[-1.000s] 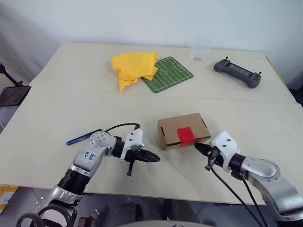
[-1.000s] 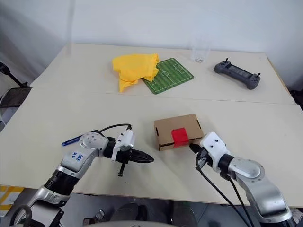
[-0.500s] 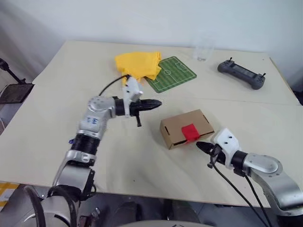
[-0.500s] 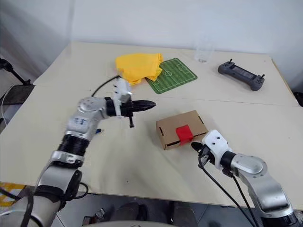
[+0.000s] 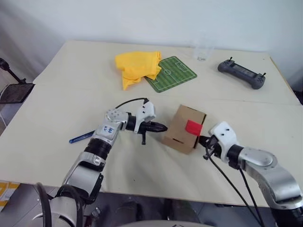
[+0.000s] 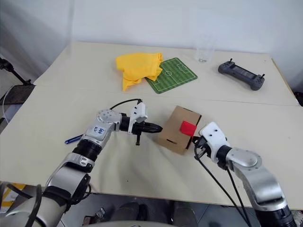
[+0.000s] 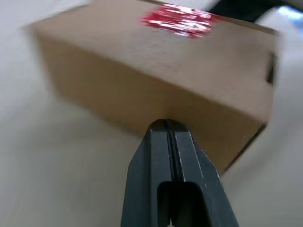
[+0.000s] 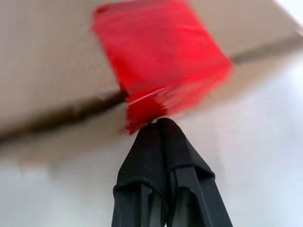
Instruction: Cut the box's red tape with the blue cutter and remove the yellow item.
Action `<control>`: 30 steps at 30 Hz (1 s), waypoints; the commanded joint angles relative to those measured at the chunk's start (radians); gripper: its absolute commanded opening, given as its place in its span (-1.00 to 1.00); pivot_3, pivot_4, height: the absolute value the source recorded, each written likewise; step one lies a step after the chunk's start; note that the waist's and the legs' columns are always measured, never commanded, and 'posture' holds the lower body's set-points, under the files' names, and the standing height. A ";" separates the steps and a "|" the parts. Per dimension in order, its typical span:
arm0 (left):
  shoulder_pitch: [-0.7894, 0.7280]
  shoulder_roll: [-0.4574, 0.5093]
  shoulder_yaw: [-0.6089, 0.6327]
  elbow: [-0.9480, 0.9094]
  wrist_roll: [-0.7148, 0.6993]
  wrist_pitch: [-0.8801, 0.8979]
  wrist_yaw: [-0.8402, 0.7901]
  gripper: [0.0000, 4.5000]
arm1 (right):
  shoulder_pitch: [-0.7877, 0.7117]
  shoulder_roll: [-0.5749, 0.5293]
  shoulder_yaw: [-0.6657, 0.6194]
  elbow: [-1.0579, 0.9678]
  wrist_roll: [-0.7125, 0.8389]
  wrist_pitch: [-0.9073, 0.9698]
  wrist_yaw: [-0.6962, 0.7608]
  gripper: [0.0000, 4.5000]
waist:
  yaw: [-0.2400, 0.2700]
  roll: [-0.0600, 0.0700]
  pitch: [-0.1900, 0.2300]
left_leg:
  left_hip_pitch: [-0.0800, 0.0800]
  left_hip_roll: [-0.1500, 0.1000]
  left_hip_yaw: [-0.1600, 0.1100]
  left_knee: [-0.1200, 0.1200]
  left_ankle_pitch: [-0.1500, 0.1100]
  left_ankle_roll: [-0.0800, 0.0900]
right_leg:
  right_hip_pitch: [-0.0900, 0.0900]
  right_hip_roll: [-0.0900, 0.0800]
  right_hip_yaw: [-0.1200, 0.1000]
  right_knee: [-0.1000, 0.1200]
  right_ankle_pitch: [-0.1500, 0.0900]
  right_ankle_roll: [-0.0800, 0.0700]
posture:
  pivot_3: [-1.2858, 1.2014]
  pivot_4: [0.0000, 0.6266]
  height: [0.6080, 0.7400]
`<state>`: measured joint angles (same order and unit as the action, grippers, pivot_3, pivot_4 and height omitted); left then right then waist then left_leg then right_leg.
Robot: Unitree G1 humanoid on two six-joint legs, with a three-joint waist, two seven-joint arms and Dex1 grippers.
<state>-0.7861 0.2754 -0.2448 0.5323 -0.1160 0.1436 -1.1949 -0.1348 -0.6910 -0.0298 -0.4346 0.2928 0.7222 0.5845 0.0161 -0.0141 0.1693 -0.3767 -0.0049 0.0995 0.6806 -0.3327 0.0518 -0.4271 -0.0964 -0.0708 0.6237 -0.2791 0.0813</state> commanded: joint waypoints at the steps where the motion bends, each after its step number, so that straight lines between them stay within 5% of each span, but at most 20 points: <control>1: 0.068 -0.021 -0.015 -0.161 -0.033 0.089 0.021 -1.00 | -0.041 -0.048 -0.014 0.052 -0.013 -0.050 0.055 -0.98 | 0.000 0.000 0.000 | 0.000 0.000 0.000 0.000 0.000 0.000 | 0.000 0.000 0.000 0.000 0.000 0.000 | 0.03 -0.52 1.00; 20: 0.229 -0.100 -0.079 -0.394 -0.048 0.266 0.150 -1.00 | -0.158 -0.040 0.044 0.343 -0.097 -0.426 0.236 -0.98 | 0.003 0.001 0.001 | 0.000 0.000 -0.001 0.000 0.001 0.000 | 0.001 0.000 -0.001 0.000 0.000 0.000 | 0.03 -0.52 1.00; 26: 0.231 -0.089 -0.073 -0.398 -0.050 0.256 0.183 -1.00 | -0.159 -0.050 0.032 0.394 -0.122 -0.448 0.241 -0.98 | 0.003 0.002 0.001 | 0.000 0.000 -0.001 0.001 0.001 0.000 | 0.001 0.000 -0.001 0.000 0.000 0.000 | 0.03 -0.52 1.00; 30: 0.281 0.000 -0.019 -0.511 -0.104 0.286 0.148 -1.00 | -0.117 -0.091 -0.058 0.391 -0.080 -0.491 0.271 -0.98 | 0.001 0.004 0.003 | 0.000 0.000 -0.001 0.000 0.000 0.000 | 0.001 0.000 -0.001 0.000 0.000 0.000 | 0.03 -0.52 1.00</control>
<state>-0.5180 0.2505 -0.3079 0.0904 -0.1806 0.4264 -1.0304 -0.2642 -0.7489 -0.0189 -0.0266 0.1860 0.2583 0.8376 0.0170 -0.0097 0.1719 -0.3768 -0.0048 0.0980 0.6807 -0.3323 0.0511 -0.4265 -0.0964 -0.0714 0.6237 -0.2791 0.0812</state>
